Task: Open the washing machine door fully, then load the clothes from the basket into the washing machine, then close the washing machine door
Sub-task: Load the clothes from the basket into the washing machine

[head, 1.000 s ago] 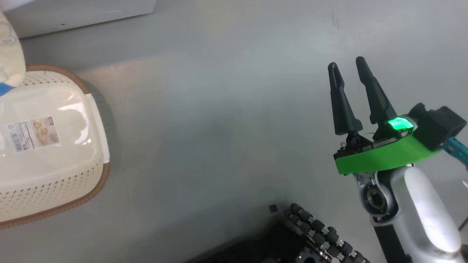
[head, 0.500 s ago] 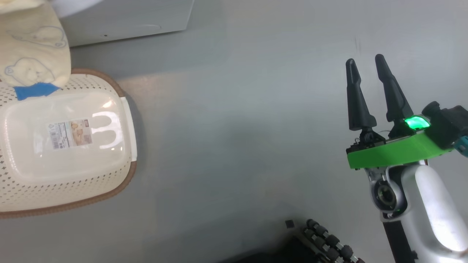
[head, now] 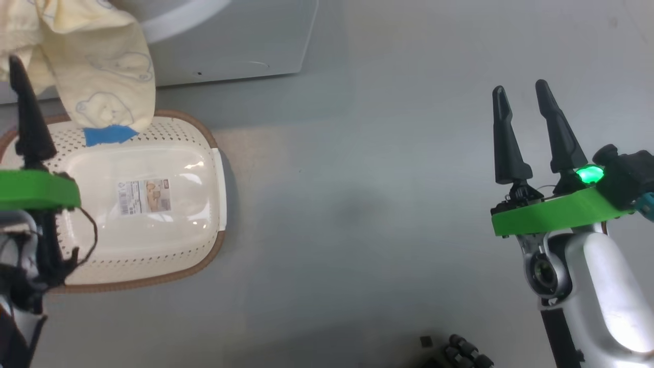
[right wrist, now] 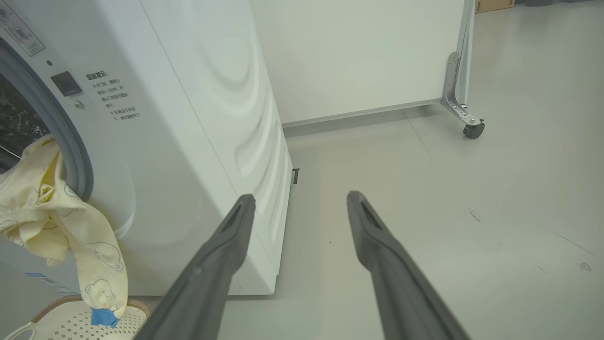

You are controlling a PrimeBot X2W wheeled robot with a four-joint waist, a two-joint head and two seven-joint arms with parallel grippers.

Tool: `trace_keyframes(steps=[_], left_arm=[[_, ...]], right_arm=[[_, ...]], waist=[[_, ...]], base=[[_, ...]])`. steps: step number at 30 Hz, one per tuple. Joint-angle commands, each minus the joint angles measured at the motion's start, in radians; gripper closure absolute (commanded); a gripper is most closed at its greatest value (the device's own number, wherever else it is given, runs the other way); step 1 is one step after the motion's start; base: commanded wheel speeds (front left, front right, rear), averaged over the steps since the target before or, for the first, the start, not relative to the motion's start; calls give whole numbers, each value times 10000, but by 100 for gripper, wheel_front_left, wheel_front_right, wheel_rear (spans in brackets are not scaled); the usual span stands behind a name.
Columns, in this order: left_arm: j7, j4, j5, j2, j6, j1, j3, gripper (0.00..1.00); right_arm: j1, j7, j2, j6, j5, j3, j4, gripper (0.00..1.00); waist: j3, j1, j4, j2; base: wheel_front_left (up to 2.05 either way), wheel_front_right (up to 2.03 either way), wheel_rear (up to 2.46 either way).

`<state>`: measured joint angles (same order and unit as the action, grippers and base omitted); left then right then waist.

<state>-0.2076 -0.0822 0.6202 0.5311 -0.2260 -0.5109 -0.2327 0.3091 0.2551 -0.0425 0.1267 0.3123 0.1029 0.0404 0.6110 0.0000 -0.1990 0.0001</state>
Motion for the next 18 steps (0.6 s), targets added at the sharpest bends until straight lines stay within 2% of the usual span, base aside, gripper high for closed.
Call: trace_keyframes(steps=[1, 10, 18], left_arm=[[-108, 377, -124, 348, -113, 161, 395, 0], [-470, 1028, -419, -504, -528, 2088, 162, 0], [-523, 897, -585, -820, -400, 2539, 139, 0]], right_arm=[[-215, 66, -77, 40, -94, 123, -237, 0], [-462, 66, -77, 40, -495, 39, 106, 0], [-641, -16, -77, 40, -667, 49, 239, 0]], waist=[[-184, 0, 153, -1], [-1037, 0, 805, -1], [-1467, 0, 1094, -1]], base=[[0, 0, 0], [0, 0, 0], [0, 0, 0]])
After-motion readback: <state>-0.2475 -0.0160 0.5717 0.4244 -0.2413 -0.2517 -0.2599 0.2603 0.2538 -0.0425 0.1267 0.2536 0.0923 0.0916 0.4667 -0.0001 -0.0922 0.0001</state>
